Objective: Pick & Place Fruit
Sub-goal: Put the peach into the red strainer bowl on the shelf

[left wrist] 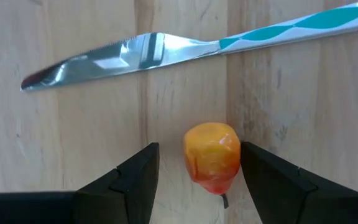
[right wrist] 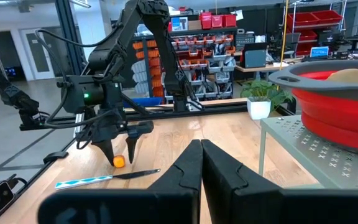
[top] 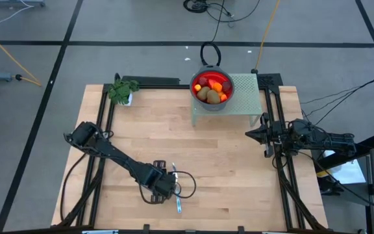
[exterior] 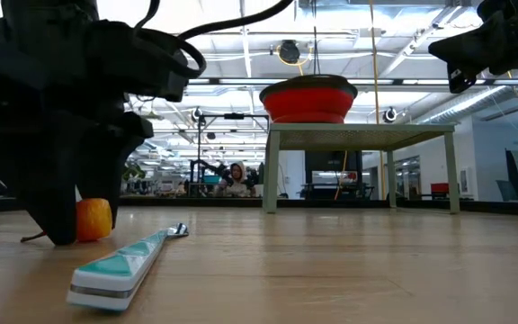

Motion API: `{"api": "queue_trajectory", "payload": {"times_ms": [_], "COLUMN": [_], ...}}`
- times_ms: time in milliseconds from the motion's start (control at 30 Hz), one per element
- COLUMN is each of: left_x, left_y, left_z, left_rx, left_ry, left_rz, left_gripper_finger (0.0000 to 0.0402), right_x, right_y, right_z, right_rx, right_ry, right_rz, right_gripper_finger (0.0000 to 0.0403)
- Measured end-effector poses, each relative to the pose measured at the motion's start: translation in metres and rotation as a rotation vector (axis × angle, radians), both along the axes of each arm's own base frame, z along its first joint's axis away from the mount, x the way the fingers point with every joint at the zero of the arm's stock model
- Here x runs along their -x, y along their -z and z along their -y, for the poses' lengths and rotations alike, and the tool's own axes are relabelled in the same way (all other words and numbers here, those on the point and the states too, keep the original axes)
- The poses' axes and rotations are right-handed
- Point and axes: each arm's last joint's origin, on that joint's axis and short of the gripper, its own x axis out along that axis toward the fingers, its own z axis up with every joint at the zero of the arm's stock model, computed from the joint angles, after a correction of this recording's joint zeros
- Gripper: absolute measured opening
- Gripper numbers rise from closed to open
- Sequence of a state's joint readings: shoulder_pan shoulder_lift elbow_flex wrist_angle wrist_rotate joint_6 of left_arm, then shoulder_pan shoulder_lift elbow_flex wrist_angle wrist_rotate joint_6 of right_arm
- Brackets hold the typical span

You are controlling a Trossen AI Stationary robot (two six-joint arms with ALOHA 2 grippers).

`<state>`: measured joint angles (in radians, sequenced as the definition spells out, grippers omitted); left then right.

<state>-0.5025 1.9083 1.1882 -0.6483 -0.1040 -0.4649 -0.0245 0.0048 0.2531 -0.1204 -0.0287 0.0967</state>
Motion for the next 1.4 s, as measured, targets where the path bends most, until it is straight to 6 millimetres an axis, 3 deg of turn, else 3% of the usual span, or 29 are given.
{"api": "queue_trajectory", "payload": {"times_ms": [333,700,900,1167,1400], "left_x": [-0.001,-0.006,-0.009,-0.026,-0.04], "left_y": [0.0,0.0,-0.003,-0.028,-0.068], "left_z": [0.001,0.004,0.005,0.003,-0.002], "left_rx": [0.008,0.05,0.063,0.133,0.154], "left_ry": [-0.038,-0.035,-0.037,-0.045,-0.068], "left_rz": [0.015,0.062,0.083,0.119,0.104], "left_gripper_finger": [0.0217,0.0086,0.0072,0.0076,0.0078], "right_x": [0.0,0.0,0.0,0.0,0.0], "right_y": [0.0,0.0,0.0,0.0,0.0], "right_z": [0.0,0.0,0.0,0.0,0.0], "right_rx": [0.0,0.0,0.0,0.0,0.001], "right_ry": [0.0,0.0,0.0,0.001,0.001], "right_rz": [-0.001,-0.001,0.0,0.0,0.003], "right_gripper_finger": [0.0,0.0,0.0,0.0,0.0]}}
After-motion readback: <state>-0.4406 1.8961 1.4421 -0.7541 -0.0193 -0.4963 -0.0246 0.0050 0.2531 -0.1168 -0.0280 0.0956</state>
